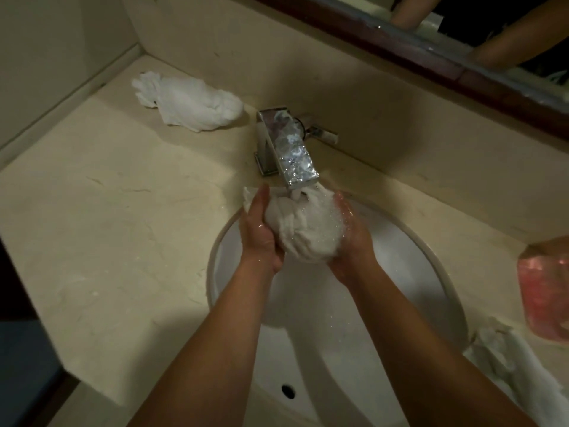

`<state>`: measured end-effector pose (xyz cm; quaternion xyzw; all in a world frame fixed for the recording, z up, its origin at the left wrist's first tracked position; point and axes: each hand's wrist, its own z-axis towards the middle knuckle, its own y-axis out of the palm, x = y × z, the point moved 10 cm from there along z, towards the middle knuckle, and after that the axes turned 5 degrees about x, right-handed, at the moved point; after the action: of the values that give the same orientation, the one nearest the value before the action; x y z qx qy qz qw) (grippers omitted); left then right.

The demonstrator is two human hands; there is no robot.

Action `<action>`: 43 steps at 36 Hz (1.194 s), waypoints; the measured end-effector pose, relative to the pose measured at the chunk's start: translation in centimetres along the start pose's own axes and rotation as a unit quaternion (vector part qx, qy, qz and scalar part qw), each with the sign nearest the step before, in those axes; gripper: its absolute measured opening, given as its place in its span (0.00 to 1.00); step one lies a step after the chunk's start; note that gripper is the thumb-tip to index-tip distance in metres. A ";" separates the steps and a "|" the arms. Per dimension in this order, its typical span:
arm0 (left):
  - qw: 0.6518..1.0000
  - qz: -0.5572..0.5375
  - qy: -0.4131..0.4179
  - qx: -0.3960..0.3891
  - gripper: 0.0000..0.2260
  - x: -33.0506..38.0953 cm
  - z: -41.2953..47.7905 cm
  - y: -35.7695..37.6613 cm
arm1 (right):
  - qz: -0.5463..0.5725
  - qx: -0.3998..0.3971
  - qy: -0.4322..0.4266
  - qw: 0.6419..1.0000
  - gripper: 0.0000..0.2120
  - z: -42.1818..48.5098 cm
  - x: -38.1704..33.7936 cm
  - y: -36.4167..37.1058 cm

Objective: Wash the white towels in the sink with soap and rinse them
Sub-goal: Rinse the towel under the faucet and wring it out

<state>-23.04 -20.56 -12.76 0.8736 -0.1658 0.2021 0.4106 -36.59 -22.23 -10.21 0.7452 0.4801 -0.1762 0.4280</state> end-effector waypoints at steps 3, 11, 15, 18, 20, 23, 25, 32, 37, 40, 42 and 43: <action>1.000 -0.002 -0.004 -0.008 0.51 -0.3 -0.1 0.1 | -0.023 0.012 -0.021 0.999 0.17 -0.1 -0.4 -0.5; 1.000 0.002 -0.005 -0.009 0.41 1.0 -0.2 -0.6 | -0.067 0.053 -0.037 0.996 0.17 0.7 0.1 0.2; 1.000 -0.017 0.005 0.020 0.39 2.4 -0.4 -1.6 | -0.134 0.058 -0.038 0.989 0.12 0.8 0.6 1.5; 0.999 -0.015 0.020 0.033 0.52 3.1 -0.1 -2.0 | -0.141 0.055 -0.041 0.988 0.13 0.8 0.6 2.3; 0.999 -0.008 0.031 0.037 0.55 3.1 -0.1 -2.0 | -0.140 0.063 -0.041 0.987 0.13 0.8 0.5 2.2; 0.998 0.018 0.053 0.039 0.48 2.9 -0.2 -1.7 | -0.113 0.082 -0.043 0.989 0.19 0.7 0.4 1.4; 0.998 0.031 0.052 0.034 0.39 2.5 -0.5 -0.9 | -0.090 0.092 -0.037 0.991 0.23 0.8 0.2 0.7; 1.000 0.005 0.013 0.024 0.37 0.4 -1.1 1.2 | -0.031 0.103 -0.029 0.994 0.19 0.6 -1.2 -1.3; 1.000 -0.009 0.000 0.016 0.33 0.3 -1.0 1.3 | -0.027 0.087 -0.031 0.995 0.22 0.5 -1.6 -0.5; 1.000 -0.018 0.001 0.005 0.38 0.9 -0.9 1.0 | -0.023 0.072 -0.013 0.997 0.22 0.5 -0.9 0.5; 1.000 -0.023 0.001 -0.004 0.36 1.6 -0.5 0.6 | -0.008 0.066 0.003 0.998 0.21 0.4 -0.3 1.4; 1.000 -0.025 -0.004 -0.011 0.35 1.9 -0.5 0.5 | -0.003 0.062 0.009 0.998 0.21 0.2 -0.2 1.9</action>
<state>-21.72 -20.68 -11.21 0.8737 -0.1480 0.1861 0.4243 -34.96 -22.78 -9.29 0.7708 0.4739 -0.2001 0.3759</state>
